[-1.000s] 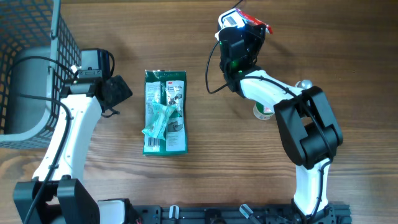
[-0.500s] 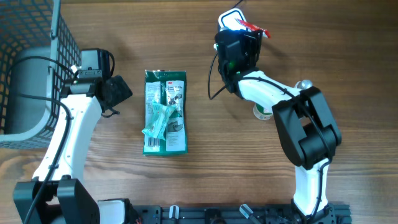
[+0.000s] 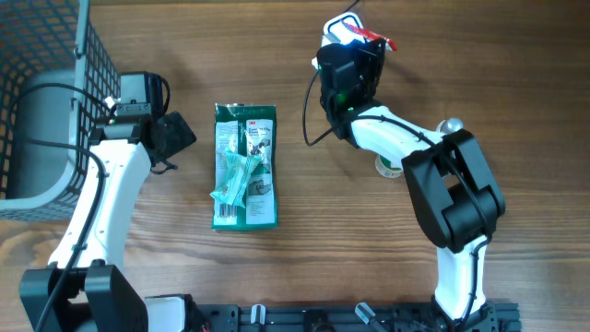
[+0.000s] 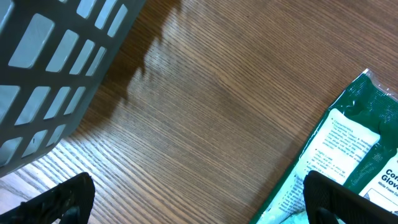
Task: Scan the item barcode
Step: 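Hold the stick snack near the scanner and rotate it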
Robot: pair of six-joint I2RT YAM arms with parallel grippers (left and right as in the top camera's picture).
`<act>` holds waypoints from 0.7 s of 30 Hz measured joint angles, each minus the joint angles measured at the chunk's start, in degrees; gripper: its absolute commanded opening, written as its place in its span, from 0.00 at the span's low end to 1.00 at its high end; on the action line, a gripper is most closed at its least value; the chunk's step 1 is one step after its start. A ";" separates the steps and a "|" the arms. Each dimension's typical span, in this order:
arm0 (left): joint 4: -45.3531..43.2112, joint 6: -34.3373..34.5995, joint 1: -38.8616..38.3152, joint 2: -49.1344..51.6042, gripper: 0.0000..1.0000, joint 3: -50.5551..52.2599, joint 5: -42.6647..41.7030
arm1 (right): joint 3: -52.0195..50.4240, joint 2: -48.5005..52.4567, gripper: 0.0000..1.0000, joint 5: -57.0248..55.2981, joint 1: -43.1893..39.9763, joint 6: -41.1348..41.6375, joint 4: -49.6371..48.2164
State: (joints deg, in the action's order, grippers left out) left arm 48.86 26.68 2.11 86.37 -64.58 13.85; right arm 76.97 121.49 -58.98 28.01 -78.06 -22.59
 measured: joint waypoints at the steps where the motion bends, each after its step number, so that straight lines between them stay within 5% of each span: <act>1: 0.02 0.00 0.00 0.00 1.00 0.00 0.00 | 0.02 -0.46 0.04 0.02 0.42 0.20 0.02; 7: 0.02 0.00 0.00 0.00 1.00 0.00 0.00 | 0.00 -9.18 0.04 0.66 4.17 1.16 2.73; 11: 0.02 0.00 0.00 0.00 1.00 0.00 0.00 | 0.66 -18.78 0.04 1.57 7.56 8.13 16.06; 21: 0.02 0.00 0.00 0.00 1.00 0.00 0.00 | 0.52 -25.14 0.04 16.92 11.50 45.35 52.43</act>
State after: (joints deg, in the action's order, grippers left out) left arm 48.88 26.68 2.11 86.37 -64.58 13.85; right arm 77.49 96.36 -42.06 39.51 -32.71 29.85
